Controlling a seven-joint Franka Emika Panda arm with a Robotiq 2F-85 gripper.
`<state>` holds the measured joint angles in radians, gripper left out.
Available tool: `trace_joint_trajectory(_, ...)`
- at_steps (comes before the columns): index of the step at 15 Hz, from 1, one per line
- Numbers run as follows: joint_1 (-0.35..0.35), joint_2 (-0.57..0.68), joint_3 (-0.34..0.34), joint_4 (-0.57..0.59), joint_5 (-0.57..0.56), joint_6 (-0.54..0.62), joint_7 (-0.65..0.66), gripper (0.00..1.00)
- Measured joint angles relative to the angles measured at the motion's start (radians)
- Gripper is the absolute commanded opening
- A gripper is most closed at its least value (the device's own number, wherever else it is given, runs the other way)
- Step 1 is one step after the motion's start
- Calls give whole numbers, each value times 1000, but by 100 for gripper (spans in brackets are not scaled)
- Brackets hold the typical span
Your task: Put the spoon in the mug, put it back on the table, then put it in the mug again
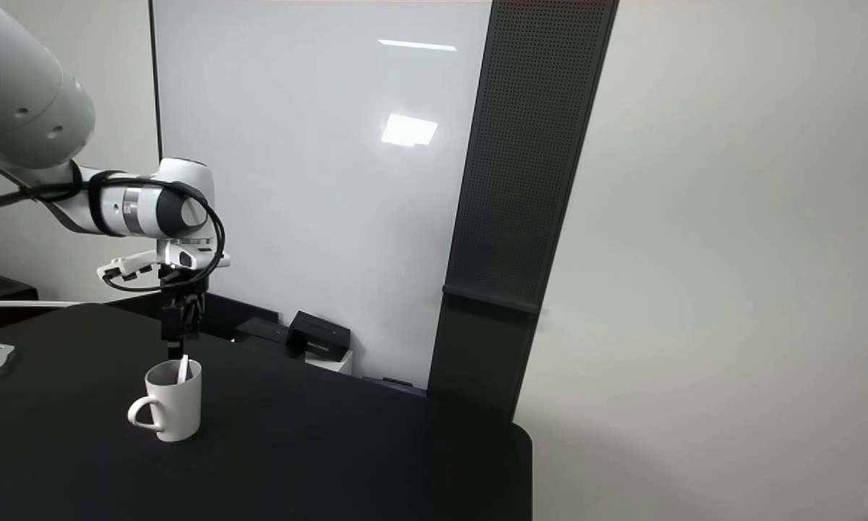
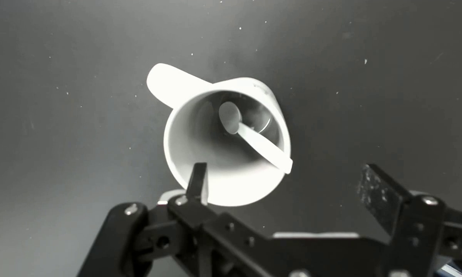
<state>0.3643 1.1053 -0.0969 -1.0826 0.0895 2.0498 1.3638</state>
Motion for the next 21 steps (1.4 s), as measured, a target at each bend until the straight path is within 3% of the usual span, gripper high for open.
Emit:
trace_joint_trajectory(9,-11,81,0,135,-18,-123,28,100)
trace_joint_trajectory(21,-11,141,8,247,-31,-196,55,100)
